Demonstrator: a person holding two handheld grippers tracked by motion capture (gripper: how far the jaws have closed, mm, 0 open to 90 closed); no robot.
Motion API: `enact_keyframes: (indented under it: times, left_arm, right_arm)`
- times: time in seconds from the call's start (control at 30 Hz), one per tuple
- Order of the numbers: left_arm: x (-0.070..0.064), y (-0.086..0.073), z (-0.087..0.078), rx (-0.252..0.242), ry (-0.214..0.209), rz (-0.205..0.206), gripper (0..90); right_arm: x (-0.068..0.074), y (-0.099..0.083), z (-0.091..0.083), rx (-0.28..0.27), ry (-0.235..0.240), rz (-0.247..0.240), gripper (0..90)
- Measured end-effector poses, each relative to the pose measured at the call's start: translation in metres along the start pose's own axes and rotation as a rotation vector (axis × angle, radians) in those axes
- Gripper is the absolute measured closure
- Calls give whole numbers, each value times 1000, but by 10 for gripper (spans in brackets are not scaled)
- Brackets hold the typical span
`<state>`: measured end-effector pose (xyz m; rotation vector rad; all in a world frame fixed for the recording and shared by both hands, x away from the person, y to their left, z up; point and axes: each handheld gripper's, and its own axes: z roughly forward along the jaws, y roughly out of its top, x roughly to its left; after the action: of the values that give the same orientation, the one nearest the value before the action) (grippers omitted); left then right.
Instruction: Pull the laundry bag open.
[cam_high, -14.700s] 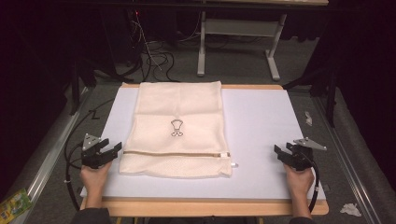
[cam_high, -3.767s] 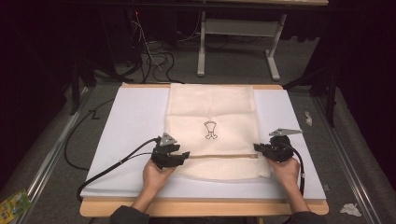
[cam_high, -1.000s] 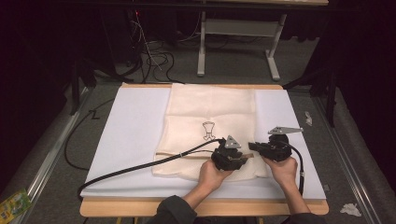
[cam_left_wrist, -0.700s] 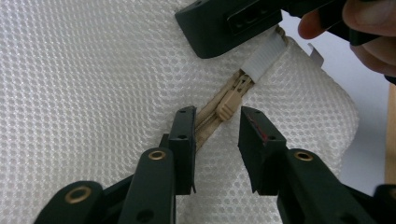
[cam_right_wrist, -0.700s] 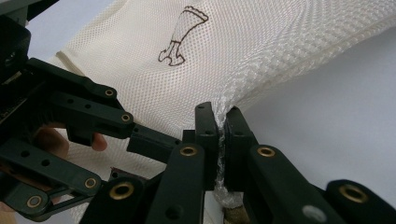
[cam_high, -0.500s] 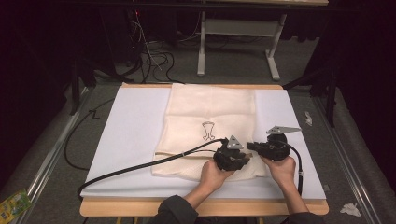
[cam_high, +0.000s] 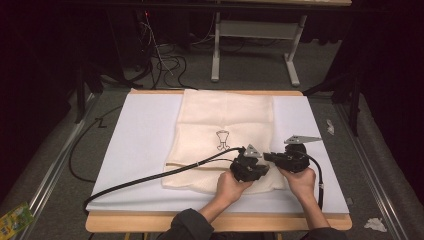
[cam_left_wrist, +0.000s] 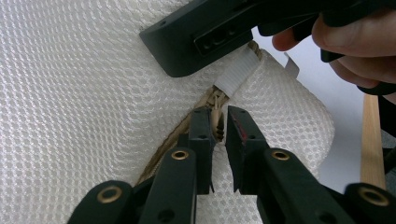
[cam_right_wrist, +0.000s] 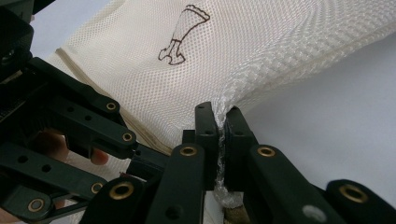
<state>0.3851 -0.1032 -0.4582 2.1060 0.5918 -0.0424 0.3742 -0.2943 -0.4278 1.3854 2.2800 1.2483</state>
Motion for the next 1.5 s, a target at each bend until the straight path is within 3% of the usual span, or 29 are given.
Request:
enact_keyframes:
  times: [0.27,0.53,1.5]
  left_arm:
    - [1,1,-1,5,-17,-2,866]
    - [0,0,-5,15,-22,22,869]
    - [0,3,-13,37,-6,50,872]
  right_arm:
    - [-1,-1,0,-5,2,1,881]
    - [-3,-3,-1,8,-9,-10,881]
    - [-4,-5,-4,12,-12,-30,882]
